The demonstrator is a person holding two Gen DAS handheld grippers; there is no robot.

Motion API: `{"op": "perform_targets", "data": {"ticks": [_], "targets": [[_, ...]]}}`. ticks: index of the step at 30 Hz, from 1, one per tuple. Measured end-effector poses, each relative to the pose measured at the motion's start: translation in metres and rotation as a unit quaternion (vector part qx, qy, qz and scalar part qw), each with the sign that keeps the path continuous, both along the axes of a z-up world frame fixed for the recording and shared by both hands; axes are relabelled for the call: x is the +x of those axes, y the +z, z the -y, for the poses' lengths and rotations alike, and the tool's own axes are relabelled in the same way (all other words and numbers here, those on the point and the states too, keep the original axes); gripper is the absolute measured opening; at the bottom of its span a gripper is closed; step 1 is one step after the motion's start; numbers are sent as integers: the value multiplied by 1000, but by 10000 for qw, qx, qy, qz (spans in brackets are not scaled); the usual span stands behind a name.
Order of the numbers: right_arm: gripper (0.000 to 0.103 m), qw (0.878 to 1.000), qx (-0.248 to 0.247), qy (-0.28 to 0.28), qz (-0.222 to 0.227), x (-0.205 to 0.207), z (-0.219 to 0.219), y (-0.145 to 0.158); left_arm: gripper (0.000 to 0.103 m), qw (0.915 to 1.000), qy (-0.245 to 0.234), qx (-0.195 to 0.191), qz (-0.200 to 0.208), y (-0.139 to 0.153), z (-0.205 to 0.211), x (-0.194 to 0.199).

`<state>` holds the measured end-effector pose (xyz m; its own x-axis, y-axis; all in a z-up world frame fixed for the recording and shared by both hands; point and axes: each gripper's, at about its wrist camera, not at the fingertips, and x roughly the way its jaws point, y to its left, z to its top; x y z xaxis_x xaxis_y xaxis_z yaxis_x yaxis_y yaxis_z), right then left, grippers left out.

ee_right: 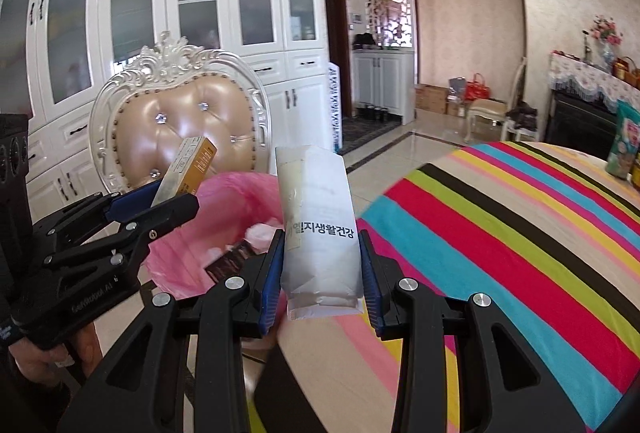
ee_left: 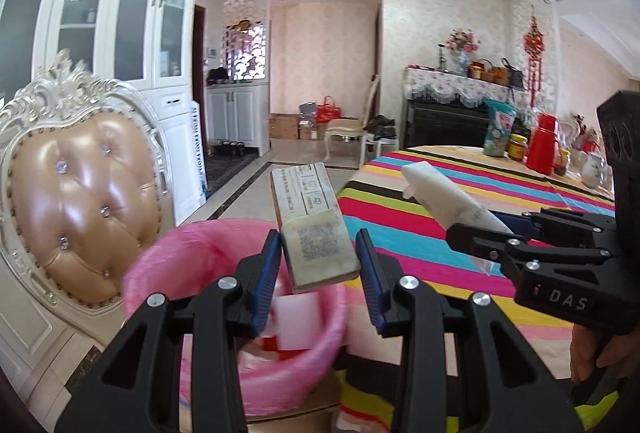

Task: Collect trash
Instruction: 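Lift the white box and packet and carry both to the pink bin, then open both tools over the bin to drop the box and packet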

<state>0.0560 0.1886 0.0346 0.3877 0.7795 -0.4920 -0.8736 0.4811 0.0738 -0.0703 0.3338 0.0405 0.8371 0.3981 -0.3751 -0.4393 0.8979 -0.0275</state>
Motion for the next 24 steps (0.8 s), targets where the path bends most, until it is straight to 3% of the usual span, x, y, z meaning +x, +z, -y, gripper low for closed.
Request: {"op": "perform_targets", "data": {"ticks": [12,24], "targets": [[35,9982,-258,517,-182,-5,-68,-12,37,9972,446,-430,-412,-24,-83,-7],[35,9962,-427,662,-381,11,-112,-29,38,9947,677,-506,-593,-48,-106,4]]}}
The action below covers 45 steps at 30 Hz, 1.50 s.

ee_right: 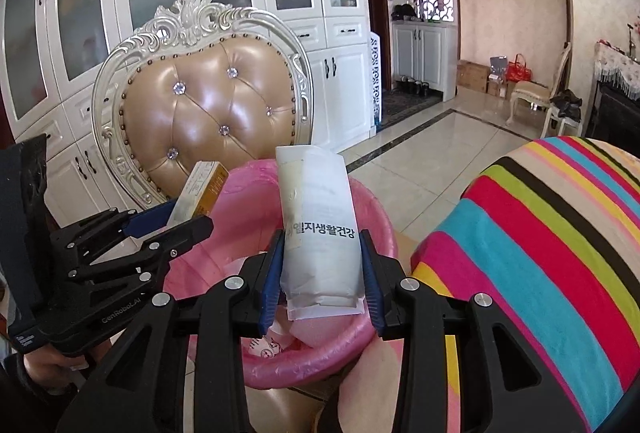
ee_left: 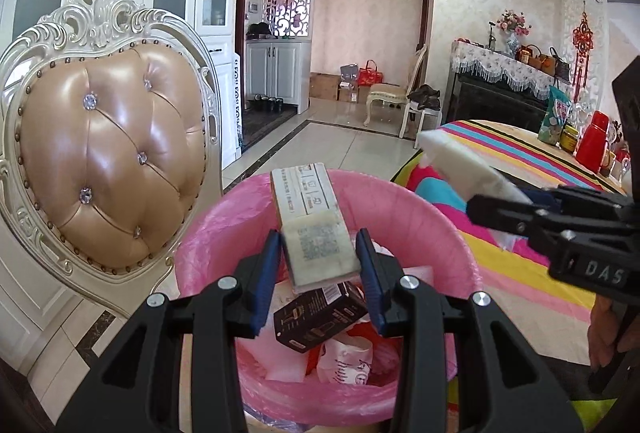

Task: Collect trash
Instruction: 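Open both tools over the bin to drop the box and packet, then lower the left tool to the floor and grasp the white paper cup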

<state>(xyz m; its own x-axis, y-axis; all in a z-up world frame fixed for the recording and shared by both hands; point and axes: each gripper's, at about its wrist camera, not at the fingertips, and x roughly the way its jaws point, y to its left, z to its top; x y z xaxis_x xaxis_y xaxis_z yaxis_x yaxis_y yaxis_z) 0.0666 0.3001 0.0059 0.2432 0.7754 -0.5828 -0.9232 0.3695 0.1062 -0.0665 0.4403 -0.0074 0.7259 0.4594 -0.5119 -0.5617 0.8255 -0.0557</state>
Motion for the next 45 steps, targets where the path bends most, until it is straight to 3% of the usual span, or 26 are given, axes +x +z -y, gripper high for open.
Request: {"op": "perform_targets", "data": {"ticks": [10,12,14,17,26,33,36,39,42,45], "targets": [[40,9999,118,-8,-103,1,-10,-5,39,9999,141,-50,6,-3,-9,-3],[44,9999,87,-17,-109,3,-10,-7,51,9998,201,-24,18,-6,-11,-6],[60,9998,107,-40,-141,4,-8,-10,63,9993,362,35,19,-8,-13,-10],[60,9998,109,-44,-181,5,-6,-13,65,9991,431,5,59,-12,-15,-18],[60,9991,321,-115,-258,6,7,-12,93,9970,636,270,340,-12,0,-40],[64,9982,480,-176,-322,16,13,-12,98,9935,947,473,415,-9,10,-42],[64,9969,609,-194,-464,25,20,-15,98,9886,1278,338,721,-9,20,-67],[64,9957,704,-265,-540,35,21,-18,98,9771,1912,163,916,-19,34,-109],[64,9947,816,-341,-515,40,26,-18,98,9638,2579,-118,669,-57,44,-145],[67,9951,860,-409,-248,39,34,-16,98,9382,3406,-360,496,-122,48,-174]]}}
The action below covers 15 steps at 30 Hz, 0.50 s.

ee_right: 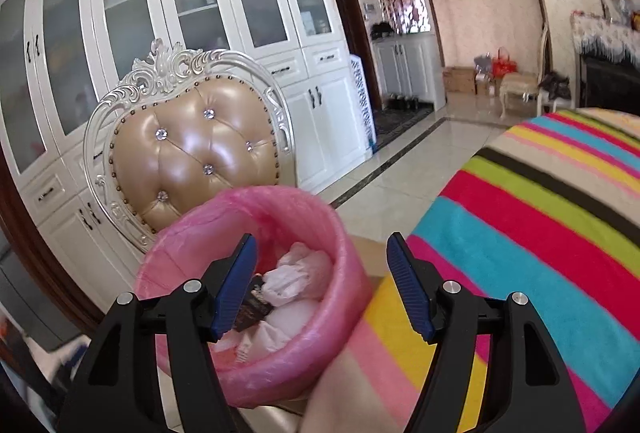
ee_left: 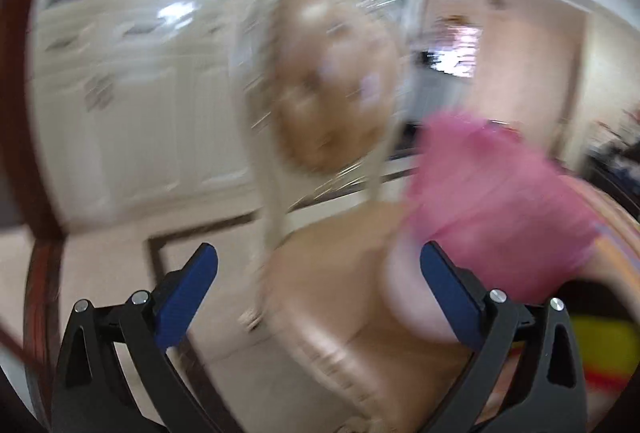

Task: Collect trash
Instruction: 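Lower the left tool to the floor and grasp the white paper cup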

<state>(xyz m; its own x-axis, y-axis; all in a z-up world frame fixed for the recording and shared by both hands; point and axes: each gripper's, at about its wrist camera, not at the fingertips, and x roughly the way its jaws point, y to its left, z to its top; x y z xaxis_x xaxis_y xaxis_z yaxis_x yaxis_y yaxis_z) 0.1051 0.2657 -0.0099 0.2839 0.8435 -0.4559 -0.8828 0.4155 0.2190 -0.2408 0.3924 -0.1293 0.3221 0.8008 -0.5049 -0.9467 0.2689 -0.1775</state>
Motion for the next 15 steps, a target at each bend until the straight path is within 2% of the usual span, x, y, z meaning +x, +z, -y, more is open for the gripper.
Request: {"op": "perform_targets", "data": {"ticks": [2,4,5,6,7,8,10,12,14,15], "targets": [[71,9997,54,-94,223,-1,6,2,98,9986,408,-336,-68,-60,-2,-16],[72,9989,107,-226,408,2,12,3,98,9891,918,-945,-665,-135,-10,-26],[72,9986,126,-290,432,4,14,4,97,9834,1042,-1261,-787,-165,-15,-31],[73,9981,165,-393,446,9,17,5,97,9754,1162,-1629,-931,-199,-22,-33],[73,9977,188,-476,454,14,20,6,96,9638,1305,-2041,-1113,-235,-30,-34],[73,9968,233,-609,453,20,23,6,90,9555,1425,-2307,-1164,-258,-36,-34],[73,9956,307,-788,415,32,30,6,86,9387,1617,-2779,-1240,-307,-47,-29],[74,9943,296,-954,368,44,34,3,86,9331,1510,-2992,-1304,-354,-53,-12],[74,9933,291,-1083,276,58,39,-1,88,9334,1133,-3006,-1599,-388,-50,8],[74,9934,380,-1076,134,66,42,-2,88,9342,759,-2993,-1787,-407,-45,19]]}}
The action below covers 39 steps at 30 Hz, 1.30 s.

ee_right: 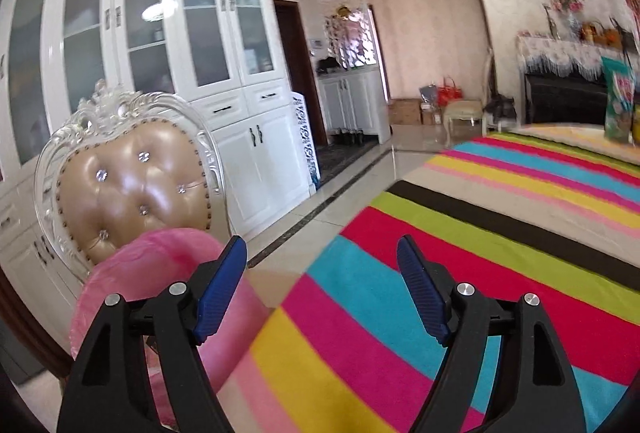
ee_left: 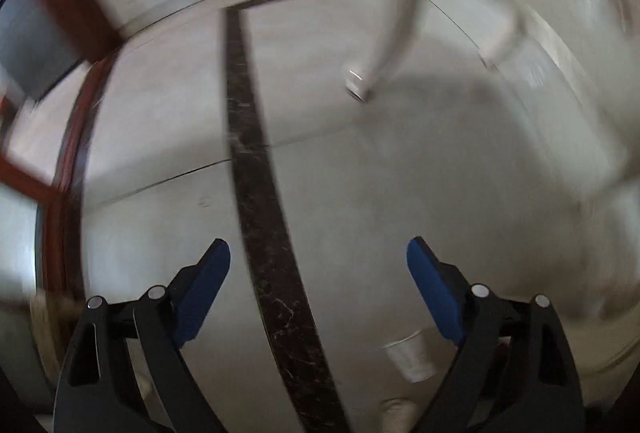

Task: Collect trash
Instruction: 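Lower the left tool to the floor and grasp the white paper cup, then lift the paper cup to the bin and open the left tool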

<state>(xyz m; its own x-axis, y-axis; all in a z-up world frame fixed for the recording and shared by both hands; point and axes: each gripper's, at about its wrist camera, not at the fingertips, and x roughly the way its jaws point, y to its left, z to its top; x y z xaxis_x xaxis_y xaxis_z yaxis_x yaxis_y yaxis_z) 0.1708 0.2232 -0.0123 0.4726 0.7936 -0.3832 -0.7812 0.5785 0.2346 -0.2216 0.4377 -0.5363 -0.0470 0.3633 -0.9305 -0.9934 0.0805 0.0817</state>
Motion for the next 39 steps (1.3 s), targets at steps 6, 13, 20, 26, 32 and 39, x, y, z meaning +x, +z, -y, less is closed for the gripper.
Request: {"op": "perform_targets", "data": {"ticks": [6,13,20,26,32,39], "targets": [[78,9946,766,-54,-705,40,19,-10,91,9829,-1651,-763,-270,-95,47,33],[78,9836,1309,305,-1203,59,28,-19,91,9872,-1478,-599,-14,-154,70,75],[78,9790,1329,306,-1516,68,26,-24,91,9838,-1530,-934,91,-198,100,121],[78,9782,1289,272,-1605,71,21,-28,91,9768,-1749,-1221,-187,-222,124,126],[78,9780,1264,261,-1641,74,22,-29,91,9721,-1827,-1408,-417,-245,127,135],[78,9767,1214,286,-1749,76,16,-33,58,9592,-2531,-1232,-278,-240,138,152]]}}
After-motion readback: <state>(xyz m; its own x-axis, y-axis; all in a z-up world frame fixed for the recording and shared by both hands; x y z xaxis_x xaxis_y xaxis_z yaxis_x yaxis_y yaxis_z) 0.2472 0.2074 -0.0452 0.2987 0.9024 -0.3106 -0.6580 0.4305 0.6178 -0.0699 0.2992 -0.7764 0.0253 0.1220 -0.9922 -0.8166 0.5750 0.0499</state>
